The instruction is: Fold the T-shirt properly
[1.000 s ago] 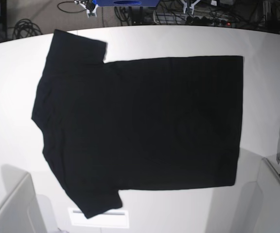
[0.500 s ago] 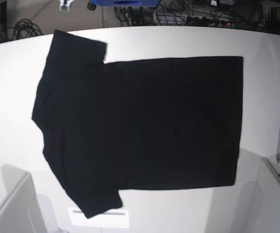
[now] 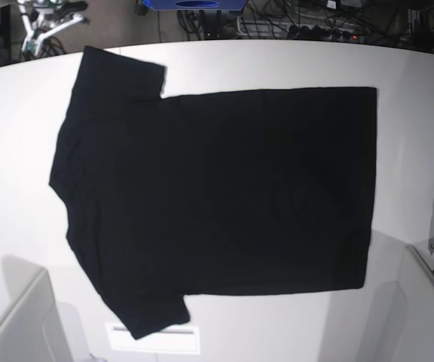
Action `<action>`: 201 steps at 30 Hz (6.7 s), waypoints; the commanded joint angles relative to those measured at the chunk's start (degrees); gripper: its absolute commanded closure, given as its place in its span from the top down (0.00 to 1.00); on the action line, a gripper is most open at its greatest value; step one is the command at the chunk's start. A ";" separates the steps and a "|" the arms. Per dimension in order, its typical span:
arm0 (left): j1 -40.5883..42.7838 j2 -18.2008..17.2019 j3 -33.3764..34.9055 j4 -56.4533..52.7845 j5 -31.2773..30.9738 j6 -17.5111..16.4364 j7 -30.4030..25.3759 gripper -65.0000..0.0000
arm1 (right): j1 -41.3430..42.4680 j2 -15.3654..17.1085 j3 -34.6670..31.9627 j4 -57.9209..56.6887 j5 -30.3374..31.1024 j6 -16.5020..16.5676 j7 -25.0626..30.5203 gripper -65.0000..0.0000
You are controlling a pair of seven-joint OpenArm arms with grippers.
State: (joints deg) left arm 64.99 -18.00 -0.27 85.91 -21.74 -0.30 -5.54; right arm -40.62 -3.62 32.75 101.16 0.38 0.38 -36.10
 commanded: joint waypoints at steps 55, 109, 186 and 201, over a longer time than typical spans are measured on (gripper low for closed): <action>-20.64 6.26 -43.02 22.88 -26.04 -14.43 41.72 0.59 | 24.40 -0.47 17.40 -8.55 26.91 39.62 -29.88 0.38; -32.95 8.90 -35.55 10.49 -26.22 -14.43 52.88 0.00 | 21.24 -0.38 17.40 -2.31 26.83 39.62 -29.88 0.00; -44.64 3.19 -41.09 19.81 -52.33 1.75 62.02 0.00 | 53.85 4.54 9.49 -7.05 35.79 25.16 -38.41 0.00; -56.77 3.10 -35.64 10.05 -42.04 1.75 62.02 0.00 | 57.10 9.02 -0.97 -21.47 35.97 20.23 -24.87 0.00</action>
State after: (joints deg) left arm 8.78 -14.04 -35.73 95.09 -62.48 1.78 57.04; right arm 14.79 4.78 32.01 78.87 34.94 20.47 -62.08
